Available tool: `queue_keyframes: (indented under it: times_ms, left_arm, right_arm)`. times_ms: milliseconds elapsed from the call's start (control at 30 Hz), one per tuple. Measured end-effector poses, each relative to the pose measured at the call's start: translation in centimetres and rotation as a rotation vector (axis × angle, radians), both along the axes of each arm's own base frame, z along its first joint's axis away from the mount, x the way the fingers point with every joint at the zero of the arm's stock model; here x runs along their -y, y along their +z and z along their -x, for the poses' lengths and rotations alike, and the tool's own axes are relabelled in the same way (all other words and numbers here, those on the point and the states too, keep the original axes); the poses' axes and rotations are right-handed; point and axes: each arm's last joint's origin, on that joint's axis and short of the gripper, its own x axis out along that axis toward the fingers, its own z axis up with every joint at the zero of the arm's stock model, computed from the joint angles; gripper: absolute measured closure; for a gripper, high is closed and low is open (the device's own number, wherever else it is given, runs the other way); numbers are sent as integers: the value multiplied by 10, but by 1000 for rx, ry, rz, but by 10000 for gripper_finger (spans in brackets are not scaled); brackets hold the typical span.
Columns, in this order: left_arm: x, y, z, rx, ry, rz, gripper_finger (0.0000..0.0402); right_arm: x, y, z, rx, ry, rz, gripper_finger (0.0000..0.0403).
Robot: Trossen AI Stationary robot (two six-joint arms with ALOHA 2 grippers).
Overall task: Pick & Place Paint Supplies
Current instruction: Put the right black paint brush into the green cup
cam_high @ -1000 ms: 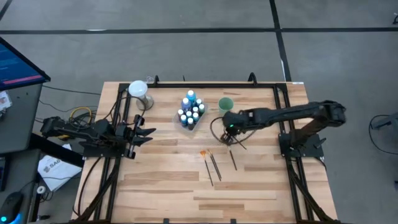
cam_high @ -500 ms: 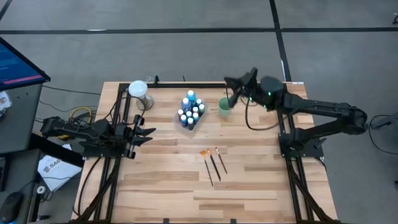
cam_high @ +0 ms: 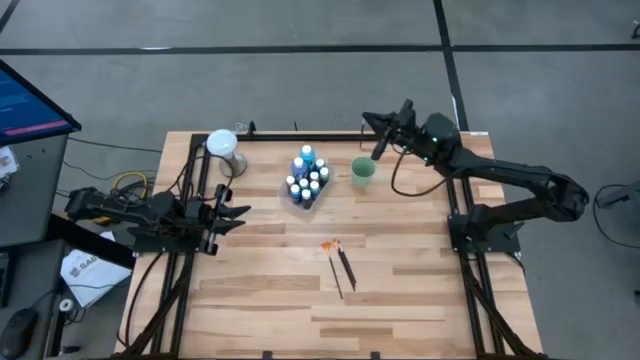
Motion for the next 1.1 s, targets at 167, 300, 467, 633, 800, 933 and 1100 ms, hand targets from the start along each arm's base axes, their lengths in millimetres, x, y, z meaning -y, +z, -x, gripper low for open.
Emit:
queue_keyframes:
  times_ms: [167,300,467,633,800,933,1100]
  left_arm:
    - [0,0,0,0,0,0,401]
    - [0,0,0,0,1,0,401]
    - [0,0,0,0,0,0,401]
    - [0,0,0,0,0,0,401]
    - [0,0,0,0,0,0,401]
    - [0,0,0,0,0,0,401]
    - [0,0,0,0,0,0,401]
  right_arm:
    - [0,-33,10,44,2,8,403]
    - [2,-55,6,55,4,7,403]
    - [5,-74,1,-8,1,-25,403]
    - [3,-91,4,-53,-1,-65,403]
    - [2,-100,7,-104,-4,-64,403]
    - [0,-108,9,-132,-2,-78,400]
    - [-2,-116,11,-183,-2,-141,376]
